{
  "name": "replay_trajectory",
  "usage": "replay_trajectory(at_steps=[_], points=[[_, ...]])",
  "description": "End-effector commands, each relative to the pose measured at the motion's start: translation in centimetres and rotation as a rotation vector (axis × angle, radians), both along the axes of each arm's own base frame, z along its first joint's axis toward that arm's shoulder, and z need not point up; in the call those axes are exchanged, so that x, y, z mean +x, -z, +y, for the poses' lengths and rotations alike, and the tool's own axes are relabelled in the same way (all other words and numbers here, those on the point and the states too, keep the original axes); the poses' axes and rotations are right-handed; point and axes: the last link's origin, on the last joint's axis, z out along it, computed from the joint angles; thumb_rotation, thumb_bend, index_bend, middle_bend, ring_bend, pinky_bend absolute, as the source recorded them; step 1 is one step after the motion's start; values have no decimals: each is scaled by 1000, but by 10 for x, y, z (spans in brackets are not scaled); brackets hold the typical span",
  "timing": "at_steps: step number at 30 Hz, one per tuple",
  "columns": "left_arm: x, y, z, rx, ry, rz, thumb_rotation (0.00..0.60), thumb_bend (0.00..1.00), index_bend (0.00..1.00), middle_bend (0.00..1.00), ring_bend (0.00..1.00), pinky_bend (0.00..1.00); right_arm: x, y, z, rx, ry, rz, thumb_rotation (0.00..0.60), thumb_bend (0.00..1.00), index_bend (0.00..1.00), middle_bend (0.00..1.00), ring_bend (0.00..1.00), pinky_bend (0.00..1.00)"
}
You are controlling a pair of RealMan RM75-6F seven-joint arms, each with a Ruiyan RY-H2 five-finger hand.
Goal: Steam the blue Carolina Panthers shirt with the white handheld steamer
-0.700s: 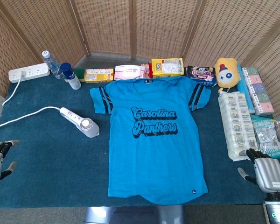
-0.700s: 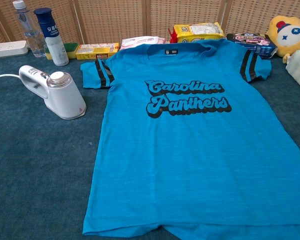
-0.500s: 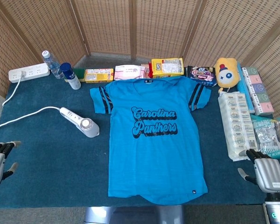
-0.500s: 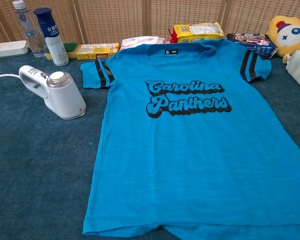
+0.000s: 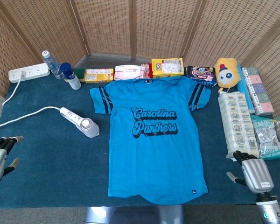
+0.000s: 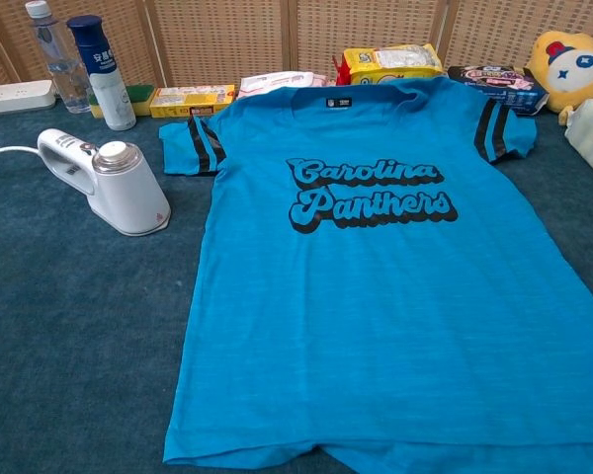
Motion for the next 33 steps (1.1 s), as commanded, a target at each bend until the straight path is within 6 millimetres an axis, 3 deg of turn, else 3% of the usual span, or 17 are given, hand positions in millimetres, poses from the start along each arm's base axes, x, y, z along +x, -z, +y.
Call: replay_trajectory(at_steps=[1,14,33], points=[[3,-2,2,-6,9,-3,600,262,261,365,309,337,2,16,0,64,-42,12,600,162,368,398,440,524],[5,-6,5,-30,4,-9,600,262,261,365,309,337,1,48,1,135,-161,49,600,111,342,374,373,439],[11,-8,1,-48,-1,-7,600,261,261,365,309,338,-24,73,9,181,-219,63,600,80,327,374,349,343]])
